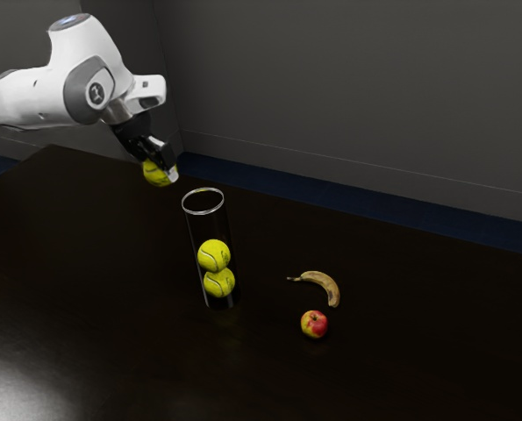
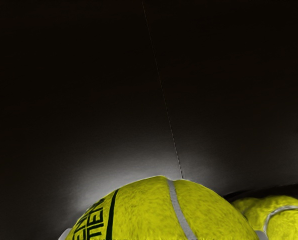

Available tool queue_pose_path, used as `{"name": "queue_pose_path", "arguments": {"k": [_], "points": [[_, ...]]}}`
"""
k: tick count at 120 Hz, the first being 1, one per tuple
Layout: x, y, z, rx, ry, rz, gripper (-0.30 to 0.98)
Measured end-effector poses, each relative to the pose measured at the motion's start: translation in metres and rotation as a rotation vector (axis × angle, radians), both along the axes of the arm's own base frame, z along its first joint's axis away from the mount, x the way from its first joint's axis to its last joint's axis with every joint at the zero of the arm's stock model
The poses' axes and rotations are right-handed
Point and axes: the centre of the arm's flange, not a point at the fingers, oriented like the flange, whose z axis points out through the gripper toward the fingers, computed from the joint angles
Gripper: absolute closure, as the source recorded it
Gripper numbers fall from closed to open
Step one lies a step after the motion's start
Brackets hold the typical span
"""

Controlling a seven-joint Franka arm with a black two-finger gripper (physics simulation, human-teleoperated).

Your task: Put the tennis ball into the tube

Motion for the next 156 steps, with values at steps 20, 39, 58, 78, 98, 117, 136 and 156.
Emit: {"name": "queue_pose_path", "arguments": {"k": [20, 39, 58, 78, 98, 117, 136, 156], "points": [[0.012, -0.043, 0.016, 0.044, 0.022, -0.061, 0.49], [0.012, -0.072, 0.009, 0.051, 0.069, -0.081, 0.49], [0.011, -0.084, 0.01, 0.056, 0.083, -0.077, 0.49], [0.009, -0.094, 0.007, 0.058, 0.1, -0.069, 0.49], [0.008, -0.106, 0.005, 0.054, 0.11, -0.07, 0.47], [0.008, -0.107, 0.004, 0.047, 0.116, -0.059, 0.32], [0.007, -0.117, 0.006, 0.039, 0.117, -0.071, 0.17], [0.004, -0.128, 0.006, 0.042, 0.125, -0.086, 0.09]]}}
